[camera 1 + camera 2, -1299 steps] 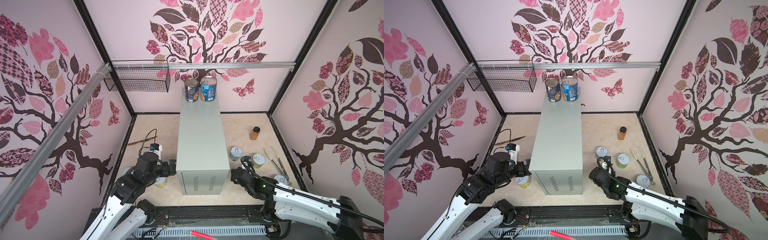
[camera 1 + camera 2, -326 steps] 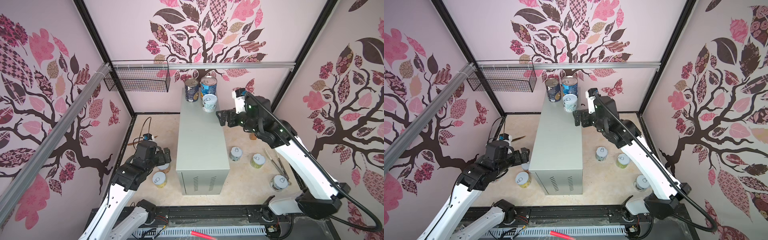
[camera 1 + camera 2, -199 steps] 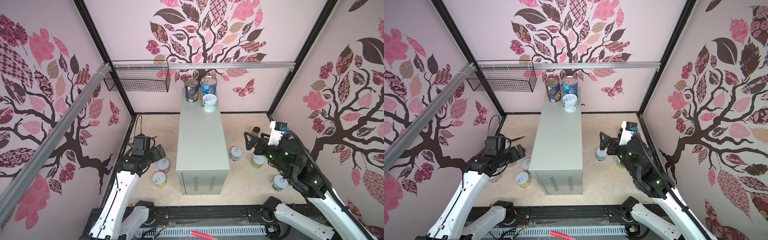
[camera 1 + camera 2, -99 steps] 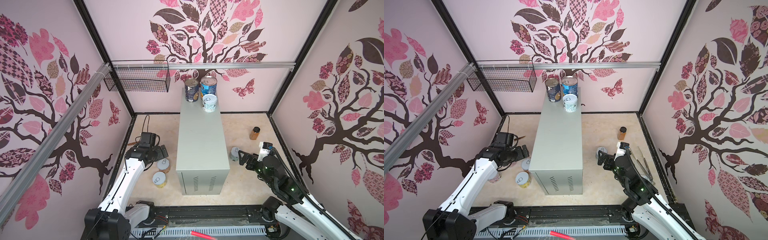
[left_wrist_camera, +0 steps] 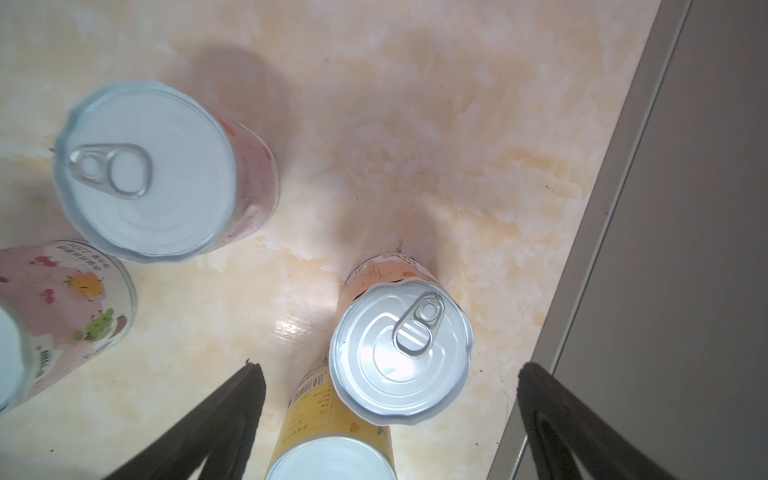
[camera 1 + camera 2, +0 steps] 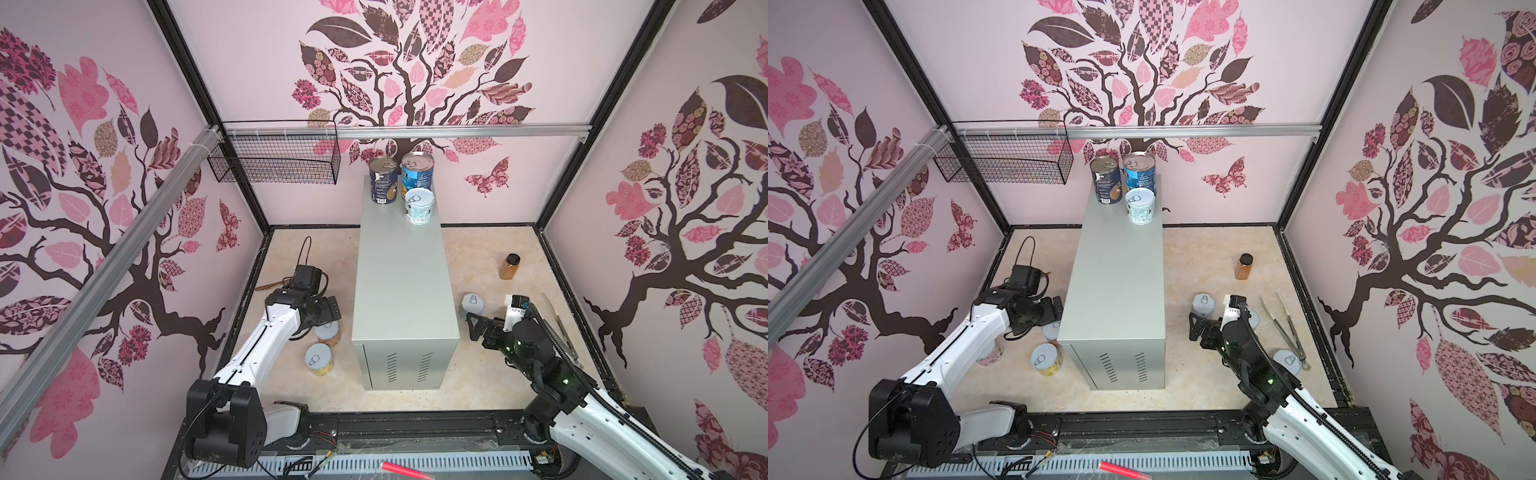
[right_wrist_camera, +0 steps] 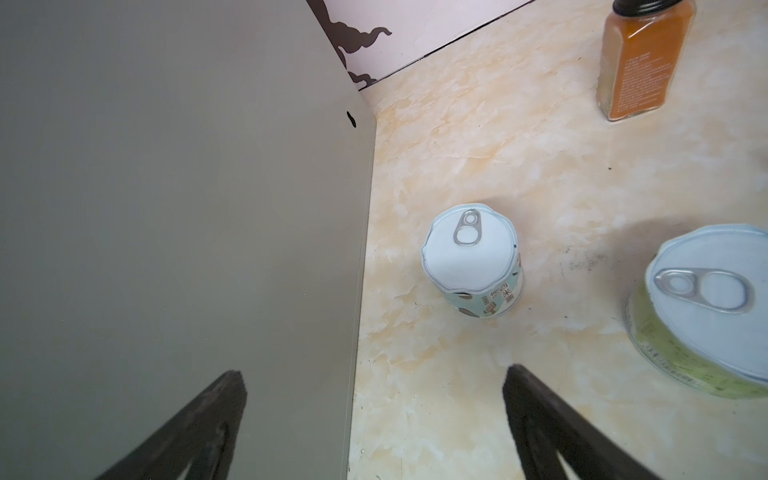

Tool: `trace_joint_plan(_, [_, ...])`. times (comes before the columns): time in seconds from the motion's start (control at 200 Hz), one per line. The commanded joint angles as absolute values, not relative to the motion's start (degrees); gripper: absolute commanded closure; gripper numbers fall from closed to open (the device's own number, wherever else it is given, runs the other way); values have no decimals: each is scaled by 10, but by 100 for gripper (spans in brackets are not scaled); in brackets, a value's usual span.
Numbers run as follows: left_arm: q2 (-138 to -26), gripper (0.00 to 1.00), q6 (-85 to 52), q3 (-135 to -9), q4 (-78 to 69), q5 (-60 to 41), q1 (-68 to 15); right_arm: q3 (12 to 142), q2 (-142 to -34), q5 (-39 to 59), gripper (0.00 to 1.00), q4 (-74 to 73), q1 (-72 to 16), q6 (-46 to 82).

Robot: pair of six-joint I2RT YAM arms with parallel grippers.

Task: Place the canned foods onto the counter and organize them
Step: 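Withdraw the right gripper beside the cabinet while the left gripper lowers over a pink-labelled can, then close the left gripper on the pink-labelled can on the table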

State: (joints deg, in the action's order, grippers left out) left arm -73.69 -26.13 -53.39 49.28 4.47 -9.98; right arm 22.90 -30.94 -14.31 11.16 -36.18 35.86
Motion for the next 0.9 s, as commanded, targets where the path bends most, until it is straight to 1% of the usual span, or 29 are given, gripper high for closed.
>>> trace_joint_plan(0.0, [-741,2,-262,-510,457,58,-123,224,-317,-123,0,75,-359,348])
trace_joint_plan(0.21, [-743,2,-247,-500,439,39,-125,214,-340,-102,0,49,-359,352])
trace_joint_plan(0.42, [-778,2,-240,-502,433,24,-125,206,-303,-116,0,65,-359,347])
trace_joint_plan(0.75, [-807,2,-244,-502,446,48,-125,196,-290,-103,0,61,-359,350])
trace_joint_plan(0.895, [-811,2,-265,-489,442,60,-142,193,-290,-92,0,57,-359,352])
